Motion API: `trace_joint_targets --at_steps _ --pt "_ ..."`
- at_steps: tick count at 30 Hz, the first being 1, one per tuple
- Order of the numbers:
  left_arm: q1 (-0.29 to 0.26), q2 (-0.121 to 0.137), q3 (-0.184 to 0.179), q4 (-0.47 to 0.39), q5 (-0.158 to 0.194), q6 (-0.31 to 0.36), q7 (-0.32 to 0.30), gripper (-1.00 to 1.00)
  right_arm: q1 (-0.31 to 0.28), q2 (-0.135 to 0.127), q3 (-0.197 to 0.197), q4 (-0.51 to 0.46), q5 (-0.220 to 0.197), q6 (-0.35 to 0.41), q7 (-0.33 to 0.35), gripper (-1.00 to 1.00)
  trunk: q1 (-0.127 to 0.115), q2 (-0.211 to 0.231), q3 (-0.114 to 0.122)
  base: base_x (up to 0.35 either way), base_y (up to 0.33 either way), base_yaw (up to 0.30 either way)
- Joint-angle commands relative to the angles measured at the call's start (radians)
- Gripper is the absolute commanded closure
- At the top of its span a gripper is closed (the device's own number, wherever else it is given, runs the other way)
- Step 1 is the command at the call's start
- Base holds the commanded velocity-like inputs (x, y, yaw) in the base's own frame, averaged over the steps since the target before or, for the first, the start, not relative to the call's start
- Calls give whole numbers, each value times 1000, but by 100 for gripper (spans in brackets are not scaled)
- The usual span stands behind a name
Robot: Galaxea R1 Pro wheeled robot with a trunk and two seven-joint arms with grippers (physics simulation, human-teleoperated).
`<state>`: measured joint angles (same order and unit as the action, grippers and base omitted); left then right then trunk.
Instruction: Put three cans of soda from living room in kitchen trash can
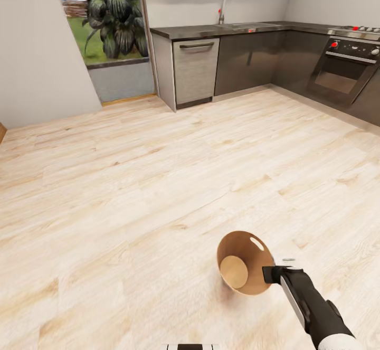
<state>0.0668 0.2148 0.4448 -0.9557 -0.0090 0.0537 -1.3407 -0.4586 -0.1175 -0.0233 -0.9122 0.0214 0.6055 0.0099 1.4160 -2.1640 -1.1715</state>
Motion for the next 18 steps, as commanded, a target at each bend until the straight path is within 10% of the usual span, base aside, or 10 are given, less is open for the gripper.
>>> trace_joint_targets --at_steps 1,10,18 --pt "0 0 0 0 0 0 0 -100 0 0 0 -16 -4 23 1 100 0 0 0 0 0 0" --pt "0 0 0 0 0 0 0 -100 0 -20 -5 -220 -7 333 1 100 0 0 0 0 0 0" --pt "0 0 0 5 -1 -1 2 -100 0 -26 -36 -259 -10 397 2 100 0 0 0 0 0 0"
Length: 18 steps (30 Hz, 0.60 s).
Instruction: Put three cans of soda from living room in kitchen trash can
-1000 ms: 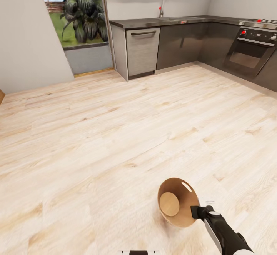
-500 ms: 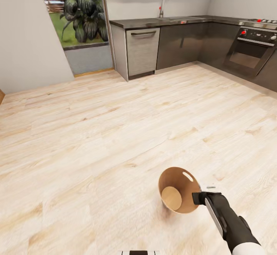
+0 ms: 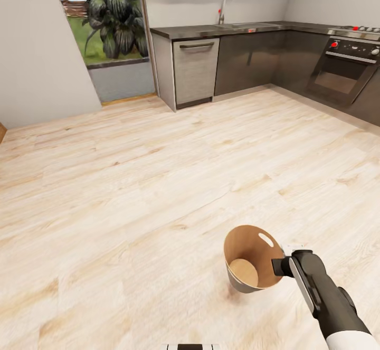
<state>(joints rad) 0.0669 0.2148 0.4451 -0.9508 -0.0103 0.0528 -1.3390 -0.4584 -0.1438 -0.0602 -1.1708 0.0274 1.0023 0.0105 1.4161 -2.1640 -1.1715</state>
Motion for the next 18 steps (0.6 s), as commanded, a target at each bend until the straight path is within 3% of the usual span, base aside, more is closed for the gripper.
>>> trace_joint_targets --at_steps 1,18 --pt "0 0 0 1 0 0 0 -100 0 0 -1 -1 -16 1 2 100 0 0 0 0 0 0" --pt "0 0 4 5 -1 -2 1 -100 1 0 -4 6 -15 2 2 100 0 0 0 0 0 0"
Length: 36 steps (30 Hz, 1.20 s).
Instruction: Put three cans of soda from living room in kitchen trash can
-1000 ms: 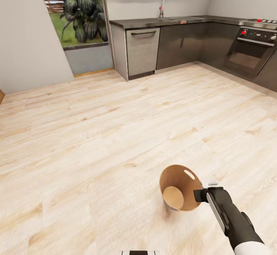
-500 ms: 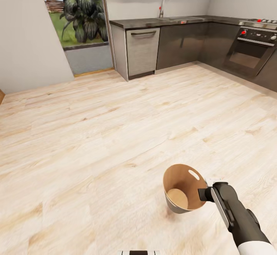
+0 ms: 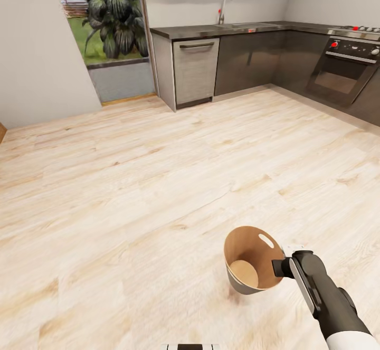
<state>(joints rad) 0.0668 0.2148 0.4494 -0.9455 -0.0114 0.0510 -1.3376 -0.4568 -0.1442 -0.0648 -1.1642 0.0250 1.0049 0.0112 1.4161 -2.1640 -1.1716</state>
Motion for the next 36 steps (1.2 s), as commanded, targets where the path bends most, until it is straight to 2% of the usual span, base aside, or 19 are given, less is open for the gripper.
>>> trace_joint_targets --at_steps 1,28,36 --pt "0 0 0 0 0 0 0 -100 0 0 0 0 -13 0 1 100 0 0 0 0 0 0" --pt "0 0 0 -1 1 0 -2 -100 1 3 1 5 -13 0 1 100 0 0 0 0 0 0" --pt "0 0 0 -1 1 0 -3 -100 1 3 2 5 -13 0 1 100 0 0 11 0 0 0"
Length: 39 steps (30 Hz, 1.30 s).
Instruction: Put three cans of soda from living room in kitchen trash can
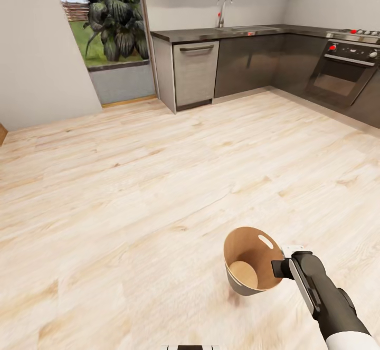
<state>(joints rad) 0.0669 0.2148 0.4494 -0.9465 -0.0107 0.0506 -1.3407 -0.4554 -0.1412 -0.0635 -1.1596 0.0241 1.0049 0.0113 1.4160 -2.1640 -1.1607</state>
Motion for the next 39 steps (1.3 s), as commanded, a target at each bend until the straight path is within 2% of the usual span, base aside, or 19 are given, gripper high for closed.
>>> trace_joint_targets --at_steps 1,39 --pt "0 0 0 0 0 0 0 -100 0 0 0 0 -12 0 1 100 0 0 2 0 0 0" --pt "0 0 0 0 0 0 0 -100 1 1 1 1 -12 0 1 100 0 0 64 0 0 0"
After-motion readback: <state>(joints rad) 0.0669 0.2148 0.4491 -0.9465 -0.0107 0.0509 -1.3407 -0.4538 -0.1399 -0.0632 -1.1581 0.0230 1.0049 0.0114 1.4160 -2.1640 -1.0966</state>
